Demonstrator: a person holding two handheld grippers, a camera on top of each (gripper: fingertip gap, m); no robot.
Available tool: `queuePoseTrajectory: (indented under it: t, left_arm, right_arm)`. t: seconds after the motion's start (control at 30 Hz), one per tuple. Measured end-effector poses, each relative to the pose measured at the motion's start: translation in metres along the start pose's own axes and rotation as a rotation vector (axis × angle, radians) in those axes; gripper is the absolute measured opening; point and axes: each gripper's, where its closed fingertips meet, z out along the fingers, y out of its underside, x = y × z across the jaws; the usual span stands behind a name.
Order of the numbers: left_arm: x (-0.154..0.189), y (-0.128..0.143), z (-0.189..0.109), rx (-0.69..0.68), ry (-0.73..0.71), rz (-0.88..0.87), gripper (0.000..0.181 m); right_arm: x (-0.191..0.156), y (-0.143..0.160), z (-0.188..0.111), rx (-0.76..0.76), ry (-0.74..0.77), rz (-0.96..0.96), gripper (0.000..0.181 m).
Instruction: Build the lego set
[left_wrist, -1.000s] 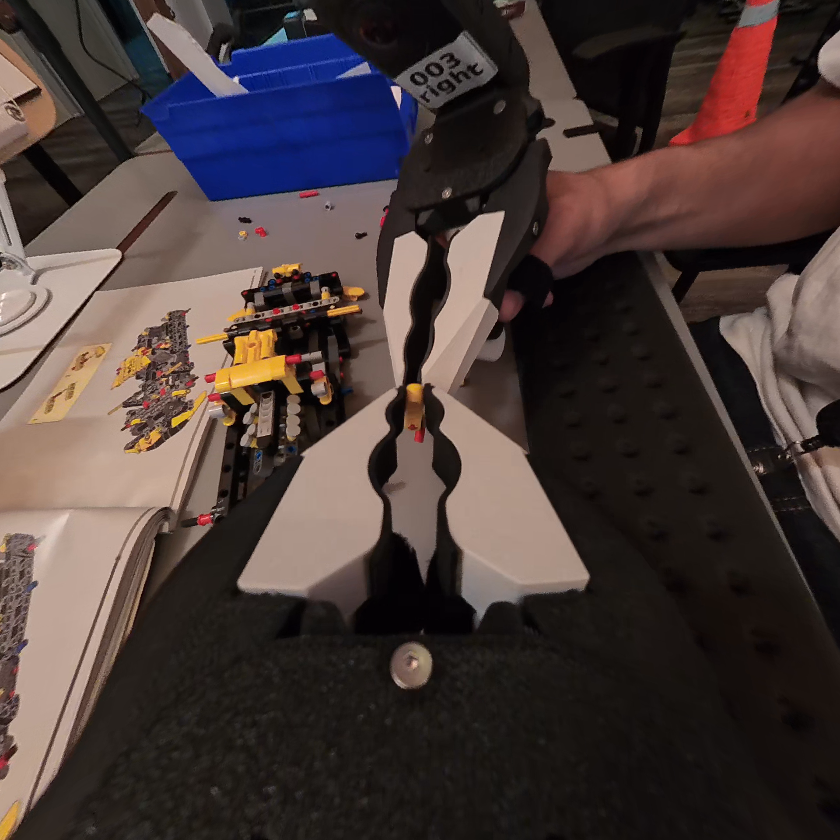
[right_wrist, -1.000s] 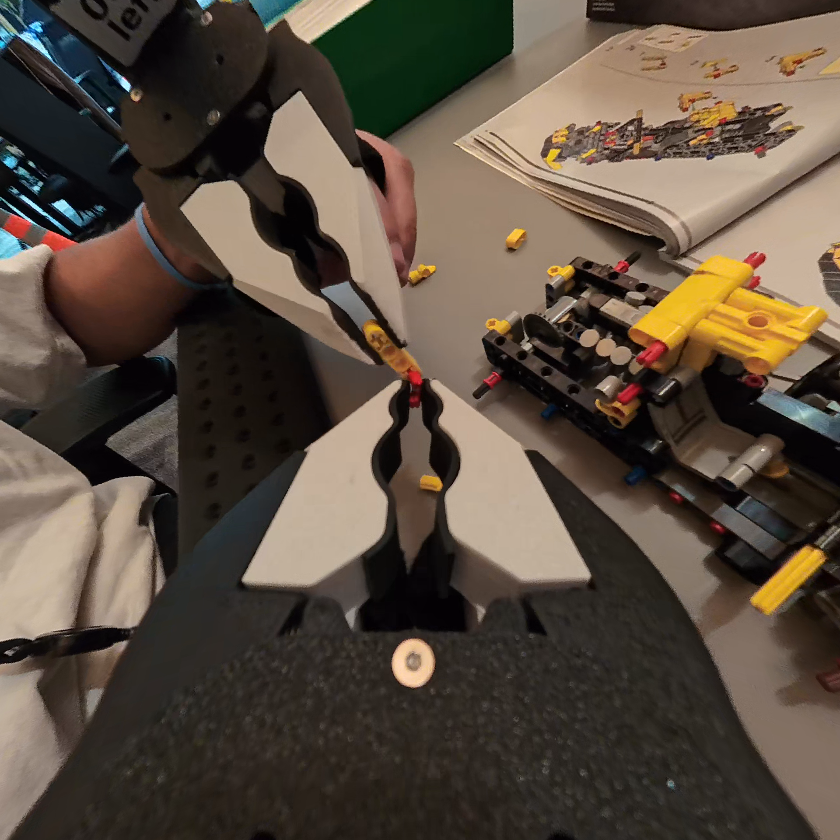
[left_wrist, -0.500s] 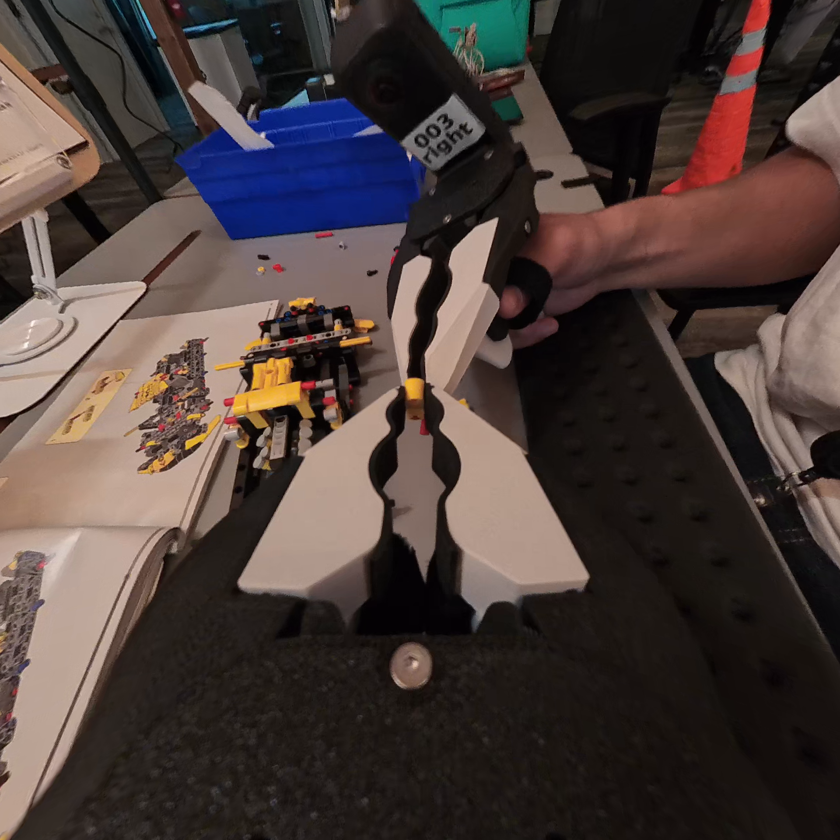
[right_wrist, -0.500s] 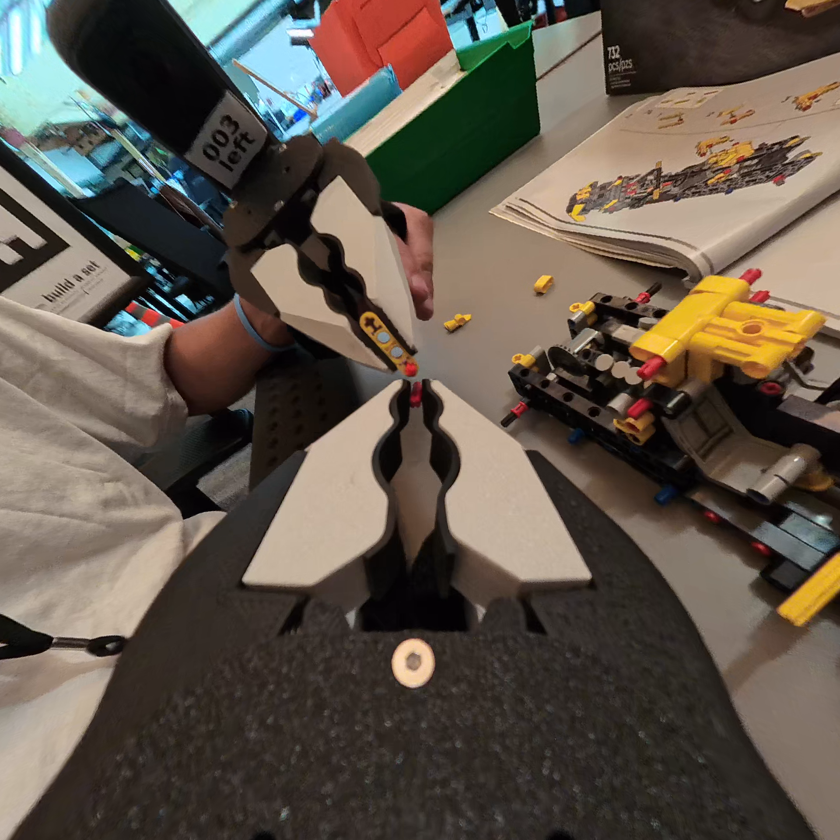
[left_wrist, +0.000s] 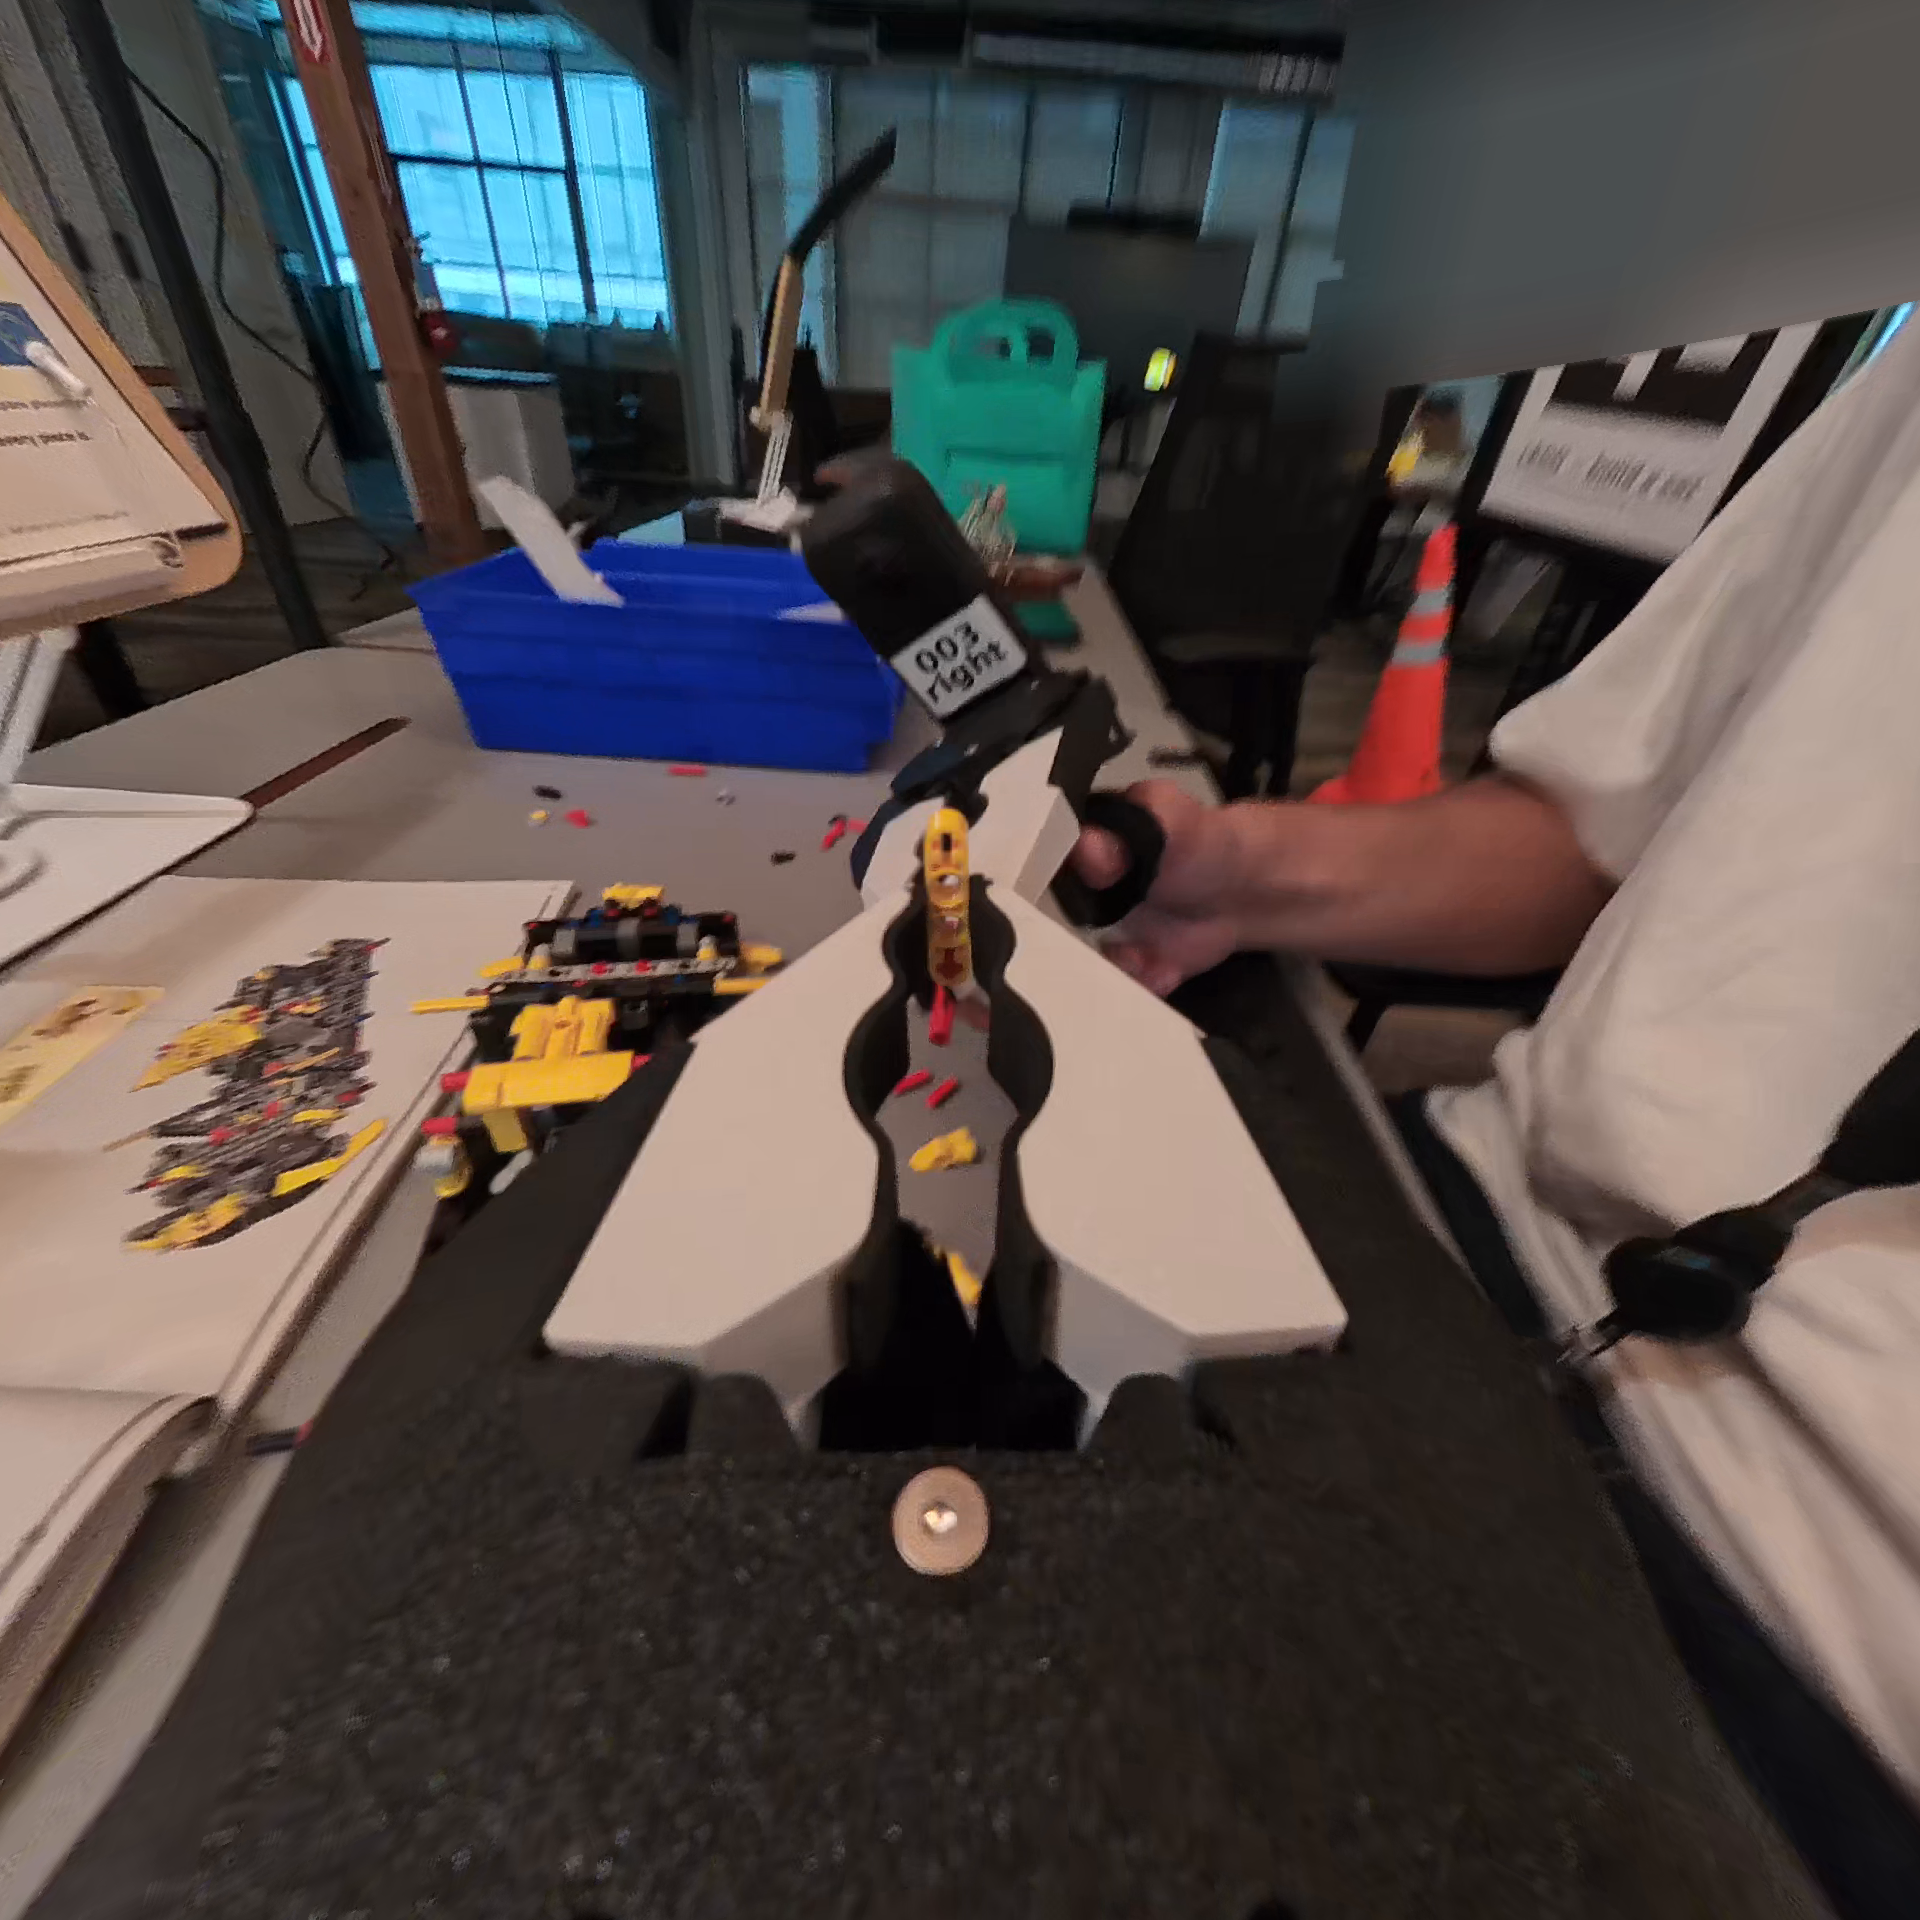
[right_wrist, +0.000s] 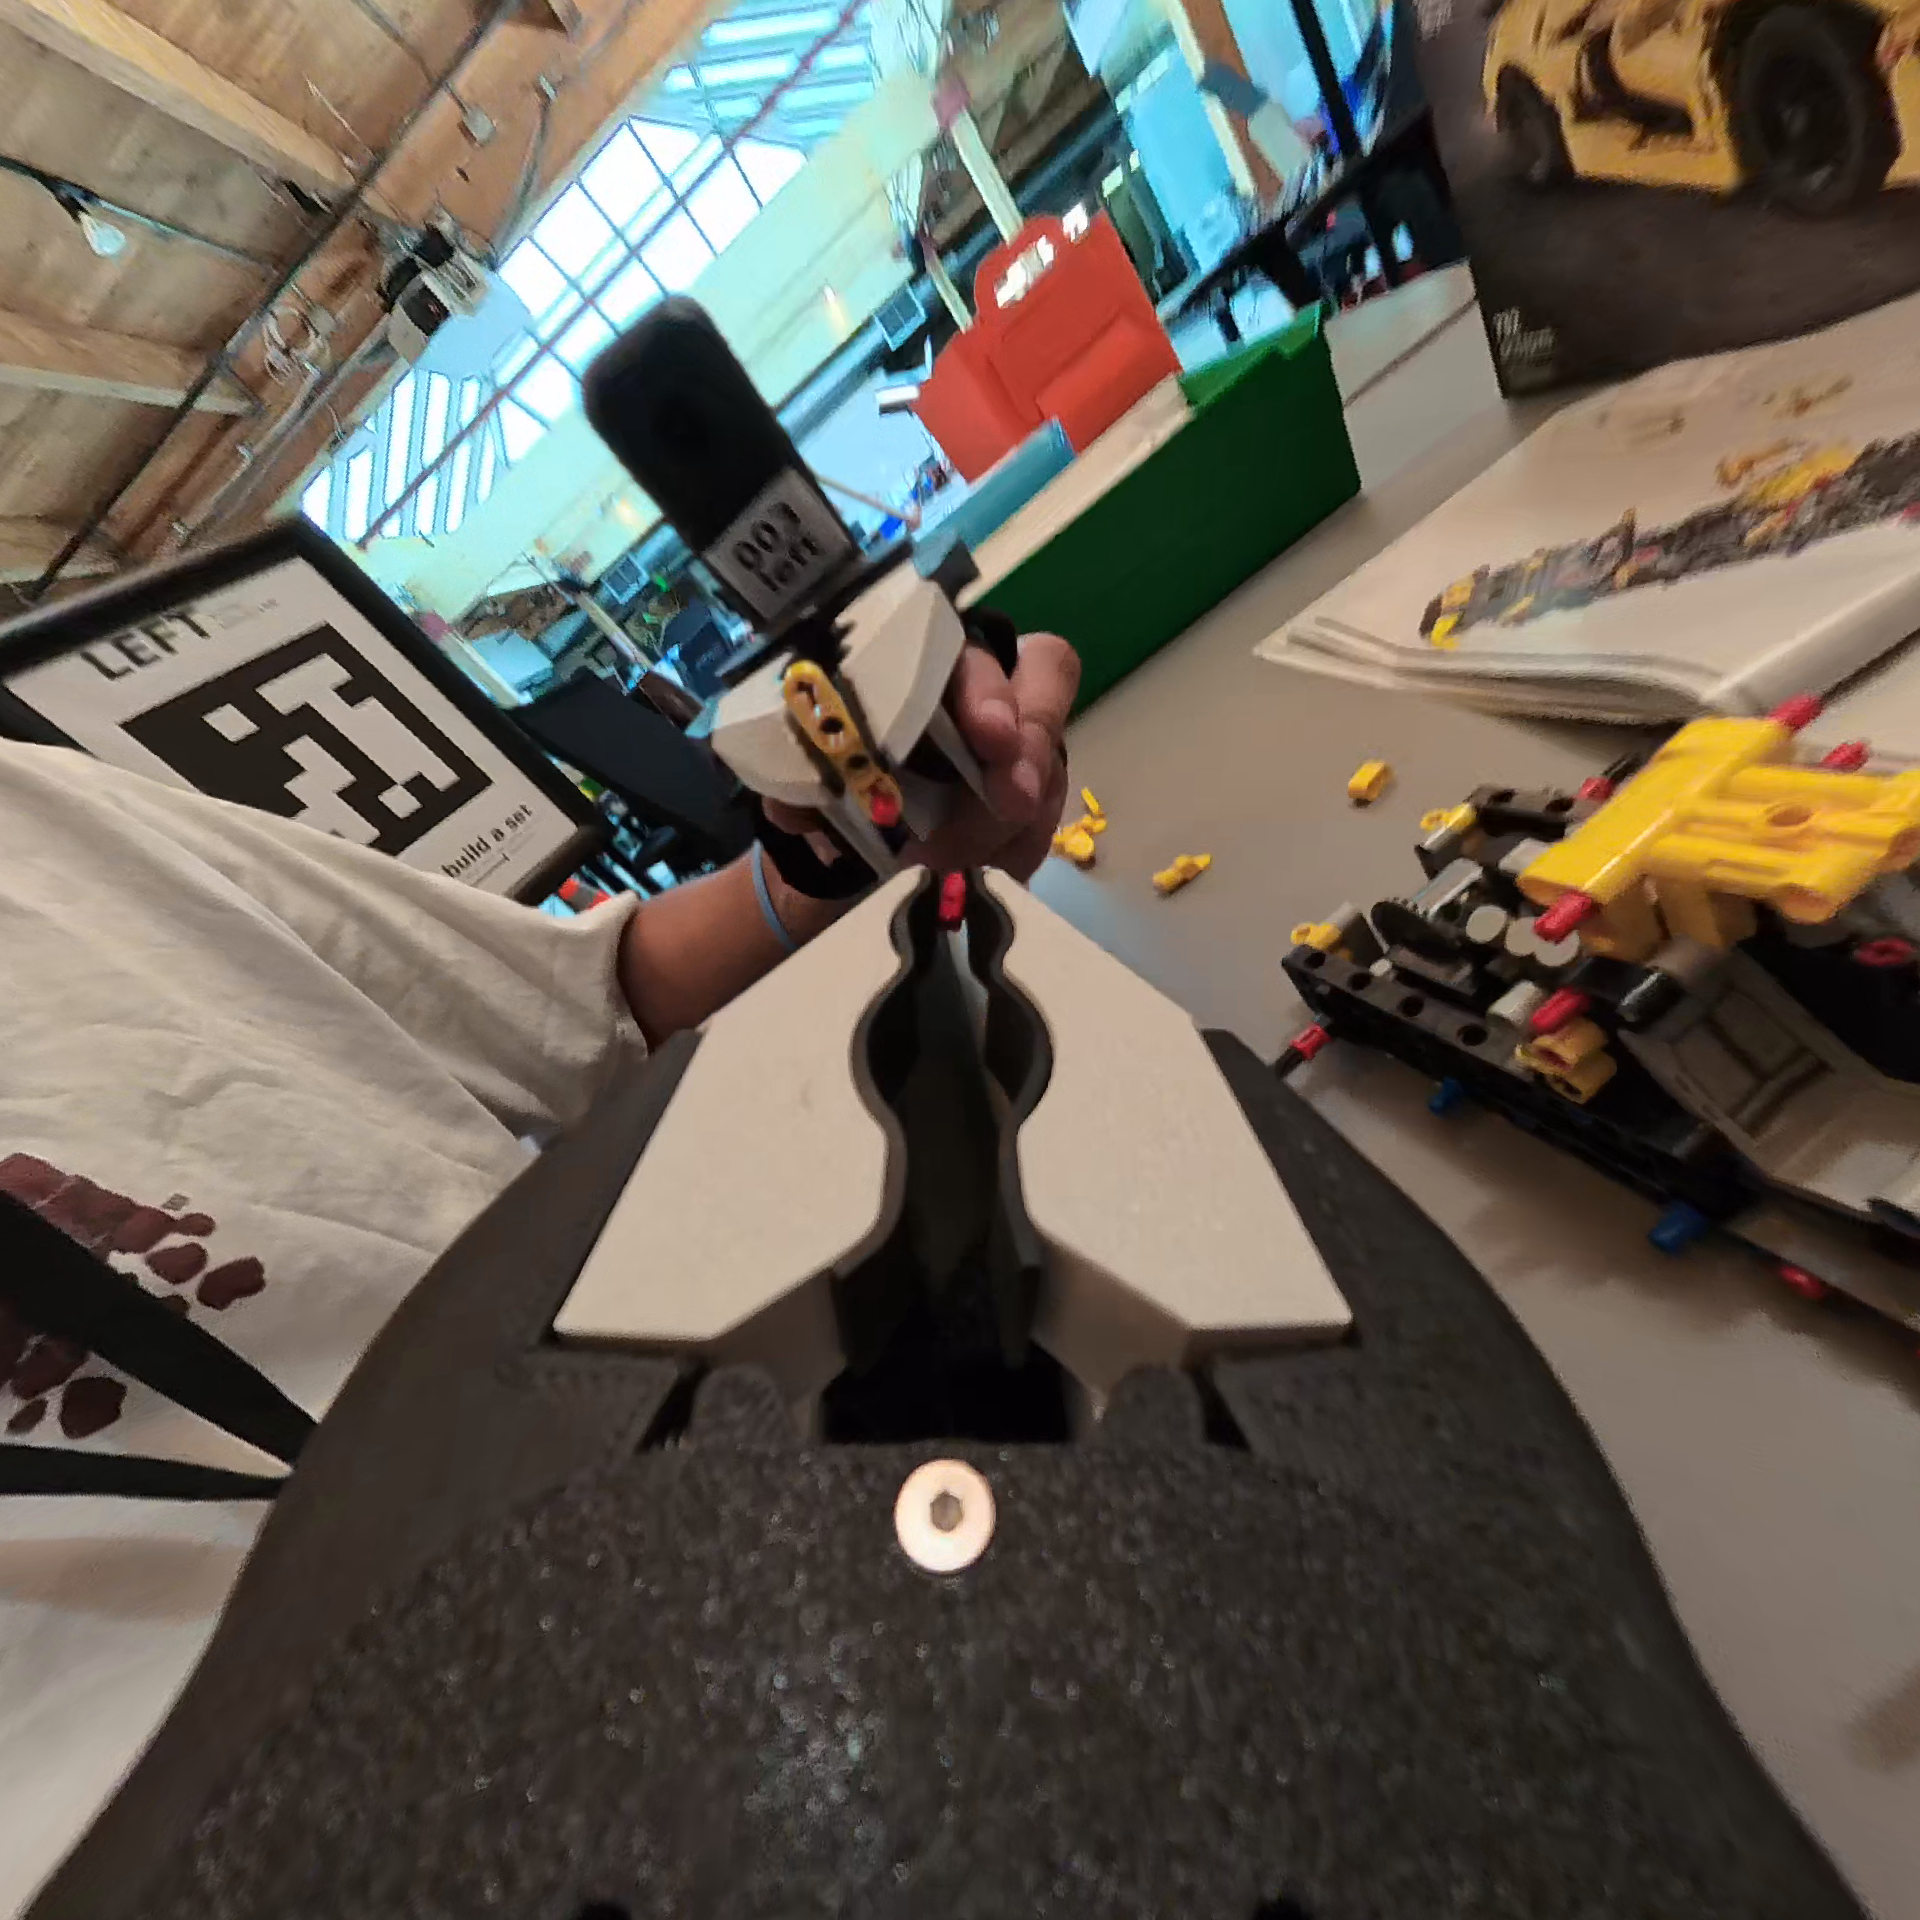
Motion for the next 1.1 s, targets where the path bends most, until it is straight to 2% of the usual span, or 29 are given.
queuePoseTrajectory:
  t: [0.07,0.17,0.23,0.37,0.7,1.1]
  left_arm:
    - [0.002,-0.016,-0.008,0.104,0.054,-0.099,0.007]
    - [0.006,-0.027,-0.014,0.197,0.142,-0.217,0.007]
    - [0.011,-0.026,-0.012,0.199,0.198,-0.277,0.007]
    - [0.023,-0.019,-0.004,0.165,0.305,-0.367,0.007]
    - [0.025,-0.012,0.002,0.126,0.328,-0.407,0.007]
    - [0.021,-0.008,0.003,0.105,0.266,-0.326,0.007]
  right_arm:
    - [-0.007,-0.016,-0.010,0.083,-0.015,-0.049,0.004]
    - [-0.028,-0.042,-0.020,0.228,-0.024,-0.228,0.004]
    - [-0.038,-0.047,-0.019,0.265,-0.004,-0.345,0.004]
    - [-0.045,-0.038,-0.010,0.230,0.013,-0.473,0.003]
    - [-0.042,-0.031,-0.008,0.196,0.001,-0.431,0.003]
    - [-0.041,-0.029,-0.006,0.187,0.001,-0.411,0.004]
